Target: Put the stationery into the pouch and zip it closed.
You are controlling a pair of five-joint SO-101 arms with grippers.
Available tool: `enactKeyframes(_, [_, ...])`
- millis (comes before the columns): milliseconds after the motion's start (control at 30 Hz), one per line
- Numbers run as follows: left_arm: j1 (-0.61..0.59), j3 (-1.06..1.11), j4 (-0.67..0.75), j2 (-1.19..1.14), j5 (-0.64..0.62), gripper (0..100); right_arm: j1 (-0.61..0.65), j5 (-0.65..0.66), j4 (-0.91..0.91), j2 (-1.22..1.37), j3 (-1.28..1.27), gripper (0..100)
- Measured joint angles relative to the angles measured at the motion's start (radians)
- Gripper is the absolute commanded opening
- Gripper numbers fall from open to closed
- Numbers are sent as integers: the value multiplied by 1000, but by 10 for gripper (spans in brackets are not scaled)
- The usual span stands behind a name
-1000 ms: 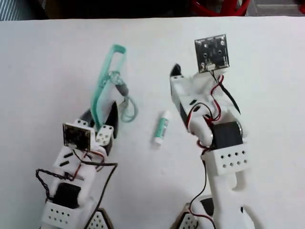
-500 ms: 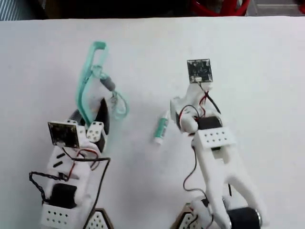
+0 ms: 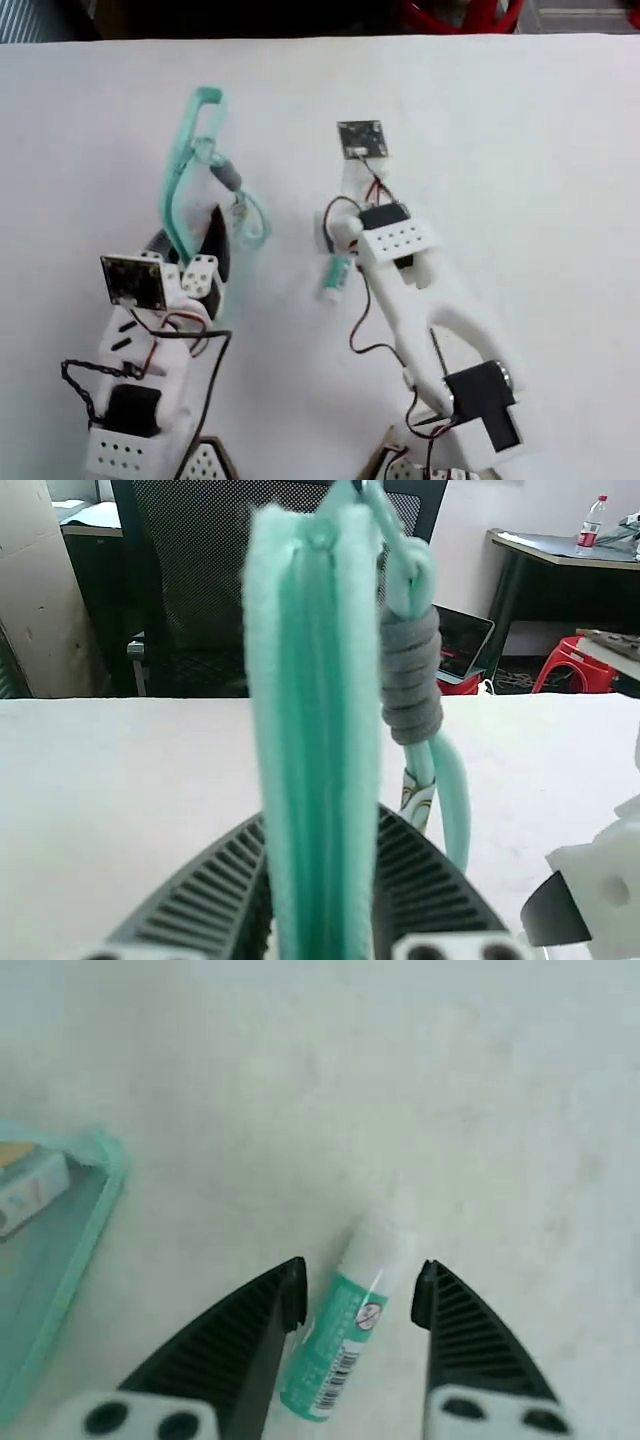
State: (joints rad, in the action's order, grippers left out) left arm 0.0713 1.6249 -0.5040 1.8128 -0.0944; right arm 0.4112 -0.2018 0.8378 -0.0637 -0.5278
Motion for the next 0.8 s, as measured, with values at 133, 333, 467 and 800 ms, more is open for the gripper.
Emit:
enactKeyframes(133, [0,0,0,0,0,117,9,-92,32,37,2,173])
enactKeyframes(333, [0,0,-3,0,0,117,17,-123,37,133,38,171])
enactKeyframes(467, [0,0,-3,0,0,117,14,-124,37,242,107,138])
enactKeyframes(800, [0,-2,-3,0,0,117,-29,-124,129,362,245,19])
